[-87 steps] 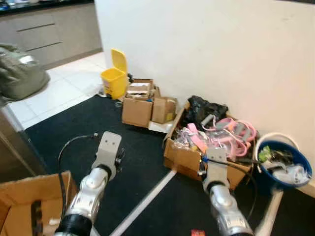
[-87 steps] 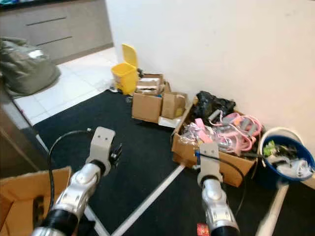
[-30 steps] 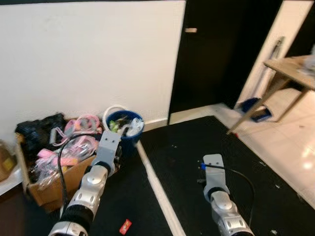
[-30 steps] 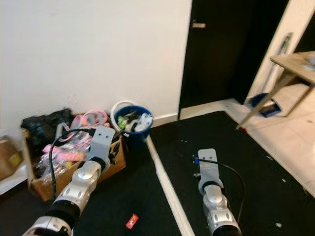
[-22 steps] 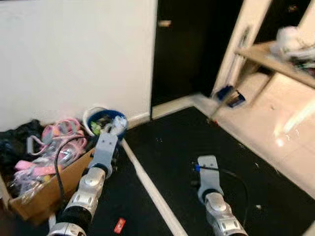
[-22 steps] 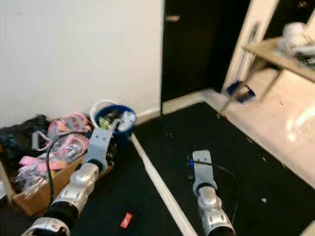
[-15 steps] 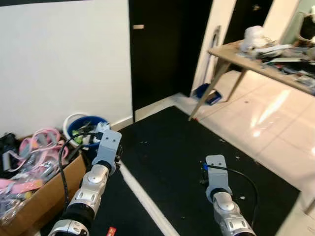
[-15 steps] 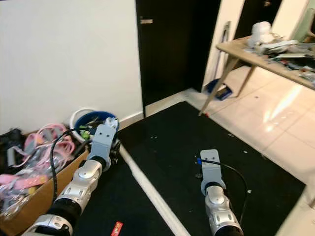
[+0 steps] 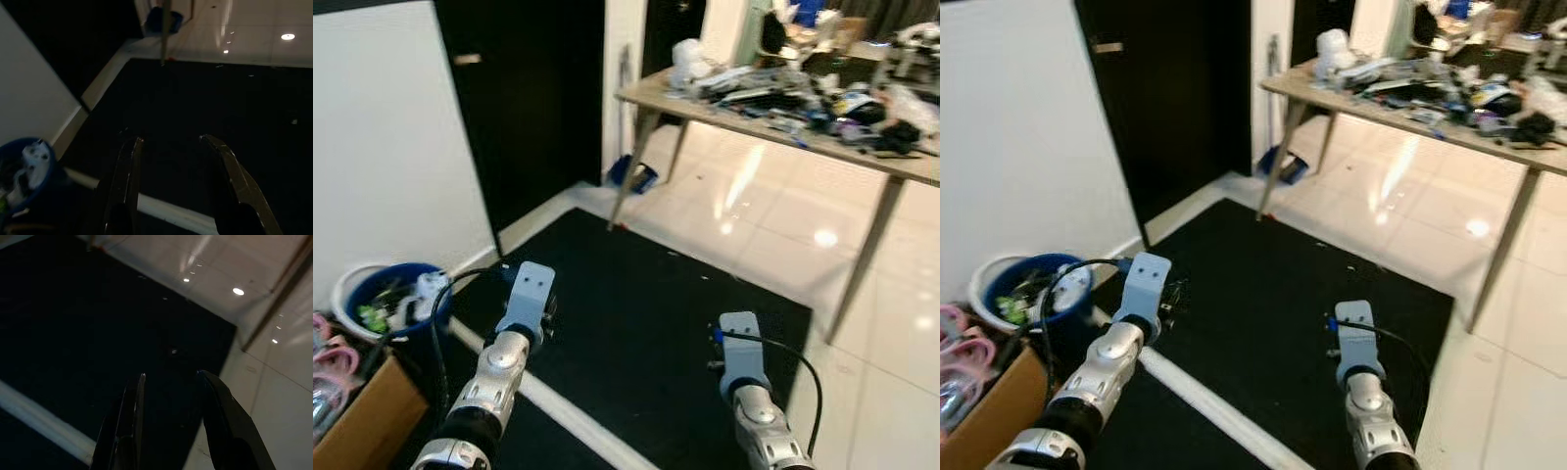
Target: Picking trash to rubbish bin
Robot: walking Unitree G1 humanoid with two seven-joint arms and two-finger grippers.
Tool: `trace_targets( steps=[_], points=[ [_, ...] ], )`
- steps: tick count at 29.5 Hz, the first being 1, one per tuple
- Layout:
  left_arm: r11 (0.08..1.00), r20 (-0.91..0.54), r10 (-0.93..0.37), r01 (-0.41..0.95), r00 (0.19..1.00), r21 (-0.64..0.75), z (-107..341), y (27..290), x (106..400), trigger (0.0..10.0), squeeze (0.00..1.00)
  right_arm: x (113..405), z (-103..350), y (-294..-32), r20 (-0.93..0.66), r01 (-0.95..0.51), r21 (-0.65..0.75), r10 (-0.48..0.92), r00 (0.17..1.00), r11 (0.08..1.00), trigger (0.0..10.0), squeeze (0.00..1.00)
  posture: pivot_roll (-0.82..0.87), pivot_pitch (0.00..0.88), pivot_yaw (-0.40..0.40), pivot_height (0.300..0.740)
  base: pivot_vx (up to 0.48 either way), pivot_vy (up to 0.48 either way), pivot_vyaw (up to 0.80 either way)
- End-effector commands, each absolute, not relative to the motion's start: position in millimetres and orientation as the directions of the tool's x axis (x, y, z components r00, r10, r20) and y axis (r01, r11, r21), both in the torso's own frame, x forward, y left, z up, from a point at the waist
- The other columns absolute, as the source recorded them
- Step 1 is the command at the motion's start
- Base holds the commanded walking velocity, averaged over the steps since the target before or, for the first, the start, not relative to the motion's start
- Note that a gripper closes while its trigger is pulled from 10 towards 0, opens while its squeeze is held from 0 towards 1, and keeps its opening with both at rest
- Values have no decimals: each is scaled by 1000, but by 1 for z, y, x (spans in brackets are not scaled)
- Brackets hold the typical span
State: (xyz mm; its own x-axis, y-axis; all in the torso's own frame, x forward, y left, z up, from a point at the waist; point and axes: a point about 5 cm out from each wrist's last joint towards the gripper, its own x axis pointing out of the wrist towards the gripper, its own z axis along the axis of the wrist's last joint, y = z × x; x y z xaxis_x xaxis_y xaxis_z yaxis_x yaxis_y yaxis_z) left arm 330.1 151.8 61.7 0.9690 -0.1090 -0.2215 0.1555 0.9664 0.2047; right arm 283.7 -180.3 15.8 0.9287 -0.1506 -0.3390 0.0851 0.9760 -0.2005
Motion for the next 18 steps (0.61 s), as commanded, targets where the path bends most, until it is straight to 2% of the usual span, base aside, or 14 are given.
trace_targets(
  steps=[1,18],
  points=[
    [967,-244,-104,155,964,201,56,154,327,10000,0,282,14,-176,-346,82,-190,-145,927,978,10000,0,-37,15,33,740,0,0,-800],
    [967,-258,-92,148,962,208,54,156,327,10000,0,279,13,-177,-347,85,-194,-149,926,977,10000,0,-38,23,35,740,0,0,-800]
  ],
)
